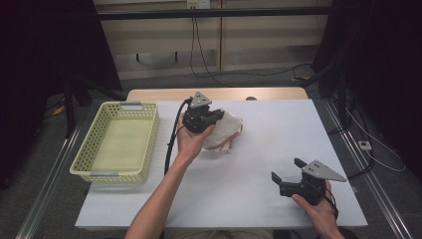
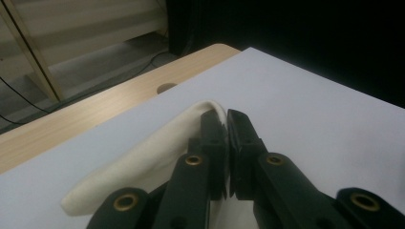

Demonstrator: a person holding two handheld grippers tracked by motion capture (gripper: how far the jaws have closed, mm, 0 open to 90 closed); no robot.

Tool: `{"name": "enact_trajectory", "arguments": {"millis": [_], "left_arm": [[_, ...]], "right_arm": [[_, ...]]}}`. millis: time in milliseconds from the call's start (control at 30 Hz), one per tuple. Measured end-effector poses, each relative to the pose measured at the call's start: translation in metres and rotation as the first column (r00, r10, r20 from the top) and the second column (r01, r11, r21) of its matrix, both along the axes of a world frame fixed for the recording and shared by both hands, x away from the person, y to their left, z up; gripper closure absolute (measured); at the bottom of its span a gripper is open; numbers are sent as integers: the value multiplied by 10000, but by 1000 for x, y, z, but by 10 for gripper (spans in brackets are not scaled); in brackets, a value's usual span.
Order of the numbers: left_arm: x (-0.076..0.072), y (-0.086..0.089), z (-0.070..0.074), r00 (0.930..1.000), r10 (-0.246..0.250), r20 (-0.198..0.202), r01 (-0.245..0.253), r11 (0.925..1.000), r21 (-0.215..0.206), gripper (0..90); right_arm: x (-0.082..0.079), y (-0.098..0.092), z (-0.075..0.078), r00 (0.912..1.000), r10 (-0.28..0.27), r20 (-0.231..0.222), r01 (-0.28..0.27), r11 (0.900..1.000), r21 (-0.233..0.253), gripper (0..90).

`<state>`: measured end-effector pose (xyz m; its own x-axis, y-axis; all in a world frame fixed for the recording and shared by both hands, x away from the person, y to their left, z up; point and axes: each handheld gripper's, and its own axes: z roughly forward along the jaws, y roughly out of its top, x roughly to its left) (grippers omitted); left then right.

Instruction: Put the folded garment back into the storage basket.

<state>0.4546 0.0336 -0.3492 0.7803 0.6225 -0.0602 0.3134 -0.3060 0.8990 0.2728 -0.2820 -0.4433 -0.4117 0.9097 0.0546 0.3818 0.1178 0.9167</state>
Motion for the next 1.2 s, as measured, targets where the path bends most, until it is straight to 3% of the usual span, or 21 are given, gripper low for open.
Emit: {"name": "enact_trajectory", "arguments": {"millis": [567, 767, 1200], "left_arm": [[-13, 23, 20, 9984, 185, 529, -176, 9997, -174, 869], [-17, 30, 26, 9986, 208, 479, -186, 9988, -443, 870], [-31, 50, 45, 9933, 331, 1110, -283, 9986, -439, 870]], "right_arm": [[0, 1, 0, 10000, -13, 8, 13, 10000, -51, 52], [0, 0, 0, 10000, -18, 25, 18, 10000, -35, 52], [0, 0, 0, 9999, -93, 38, 93, 9999, -61, 51]]}}
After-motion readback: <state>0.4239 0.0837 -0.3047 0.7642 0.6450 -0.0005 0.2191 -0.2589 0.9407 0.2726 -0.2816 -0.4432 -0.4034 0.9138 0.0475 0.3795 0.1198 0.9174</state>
